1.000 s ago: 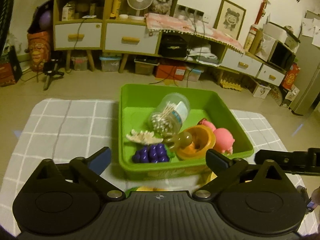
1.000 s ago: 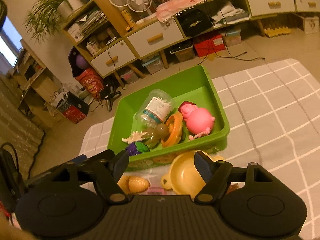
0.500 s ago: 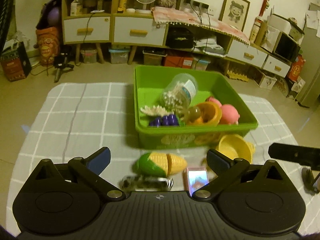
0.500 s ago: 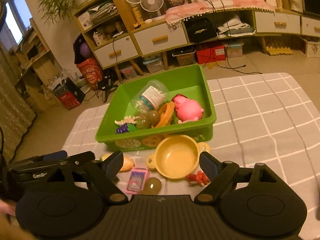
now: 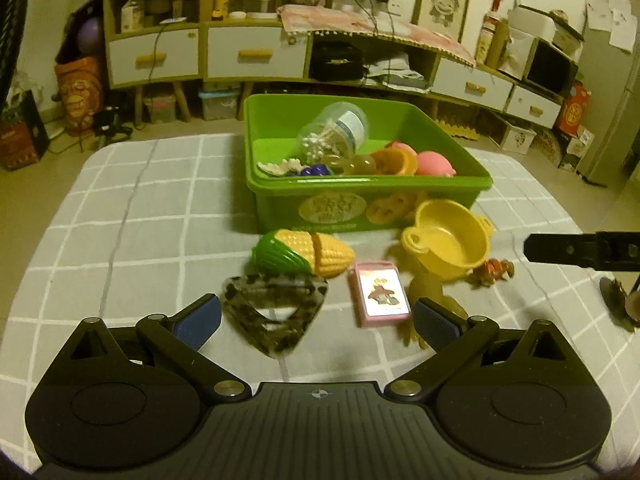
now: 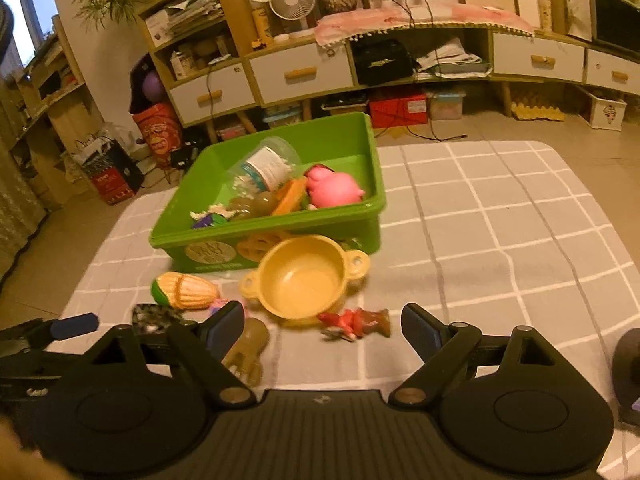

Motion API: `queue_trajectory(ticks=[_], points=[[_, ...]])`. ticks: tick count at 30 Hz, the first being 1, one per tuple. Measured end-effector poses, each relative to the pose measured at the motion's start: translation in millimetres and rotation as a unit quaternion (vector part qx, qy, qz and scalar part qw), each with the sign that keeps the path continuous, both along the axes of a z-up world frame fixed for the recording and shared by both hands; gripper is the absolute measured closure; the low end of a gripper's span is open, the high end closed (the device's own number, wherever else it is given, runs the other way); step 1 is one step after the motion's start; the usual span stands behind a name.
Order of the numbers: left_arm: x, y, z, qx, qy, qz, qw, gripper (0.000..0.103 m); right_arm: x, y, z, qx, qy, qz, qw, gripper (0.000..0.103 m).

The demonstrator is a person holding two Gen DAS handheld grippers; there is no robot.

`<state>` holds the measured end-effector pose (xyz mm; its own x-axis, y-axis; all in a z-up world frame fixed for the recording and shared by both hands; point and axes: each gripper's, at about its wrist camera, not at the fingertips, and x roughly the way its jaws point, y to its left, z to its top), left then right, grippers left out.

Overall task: Organize rigid objects
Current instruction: 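Withdraw both tools from the bin back over the remaining toys, then grasp the second brown rubber hand with the left tool while the right tool grasps the red-brown figurine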

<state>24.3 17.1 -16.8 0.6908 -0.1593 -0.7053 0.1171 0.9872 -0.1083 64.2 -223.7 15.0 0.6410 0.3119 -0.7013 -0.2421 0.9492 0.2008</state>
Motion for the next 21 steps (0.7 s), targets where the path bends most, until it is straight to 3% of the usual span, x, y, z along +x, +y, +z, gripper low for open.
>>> queue_trajectory(ticks=[6,14,18,21], points=[[-13.0,-22.2,-3.7,0.015,-0.015,-0.026,0.9994,0.002,-0.7,6.2,-13.3,-0.083,0.0,-0.008,0.997,0.039],[-25.3,-56.8,-16.7,0.032,-0.035,-0.068,0.9965,0.004,7.2,8.2,-29.1,-0.081,0.039,-0.003,0.996,0.039],[-27.2,-67.1,-23.2,0.019,-0.039,-0.084,0.9955,0.006,13.8,9.5,-34.9,-0.082,0.051,-0.009,0.995,0.039],[-25.6,-72.0,-29.4,0.014,-0.043,-0.09,0.9949,0.017,18.5,8.7,-39.4,-0.078,0.061,-0.014,0.995,0.039]])
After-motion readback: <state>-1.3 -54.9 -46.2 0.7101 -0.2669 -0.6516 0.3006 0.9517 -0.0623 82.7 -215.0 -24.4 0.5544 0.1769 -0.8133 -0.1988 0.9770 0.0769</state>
